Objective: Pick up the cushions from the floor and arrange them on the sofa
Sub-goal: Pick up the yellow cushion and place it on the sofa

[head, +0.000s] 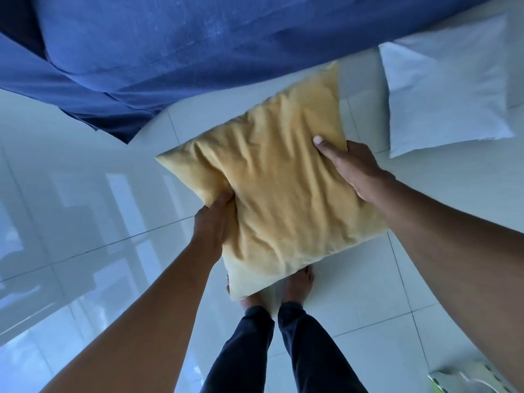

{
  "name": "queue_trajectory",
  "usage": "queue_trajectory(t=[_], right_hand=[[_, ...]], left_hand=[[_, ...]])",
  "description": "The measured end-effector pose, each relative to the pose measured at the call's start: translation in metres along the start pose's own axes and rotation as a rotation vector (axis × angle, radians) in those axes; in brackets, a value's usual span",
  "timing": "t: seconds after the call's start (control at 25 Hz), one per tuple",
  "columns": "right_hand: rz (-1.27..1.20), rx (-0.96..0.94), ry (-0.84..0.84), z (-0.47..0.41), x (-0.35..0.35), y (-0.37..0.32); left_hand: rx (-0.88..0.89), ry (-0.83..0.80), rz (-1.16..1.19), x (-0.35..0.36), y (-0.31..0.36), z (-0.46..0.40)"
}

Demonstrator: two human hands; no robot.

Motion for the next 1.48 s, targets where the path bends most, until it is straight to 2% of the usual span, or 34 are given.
queue_trajectory(t=[0.36,0.64,0.96,1.24,1.48], right_hand=[[-0.13,-0.118,0.062,0.201,-0.108,-0.056],[-0.255,-0.221,0.105,0.337,-0.184,-0.115],[-0.345,-0.303,0.106,0.405,-0.222,-0.164],[-0.399,-0.384,0.109,0.425,-0.257,-0.192],[-0.517,-0.462,0.092,0.422,-0.285,-0.244]], left_hand=[[0.139,-0.046,-0.018,-0.058,0.072,0.217],[0.332,-0.113,0.013,-0.101,0.146,0.367],[0.472,-0.156,0.072,-0.118,0.196,0.445],[0.552,-0.191,0.101,-0.118,0.224,0.482],[0.6,-0.229,0.178,-0.11,0.27,0.49]])
Point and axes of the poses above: each hand's wrist, its own z-axis away from the middle knuckle, its own x-axis out of the palm, y = z × x, the point moved 9 cm from there along -z, towards the middle knuckle, and after that the axes turned 13 degrees about z, right-handed, at the moved point
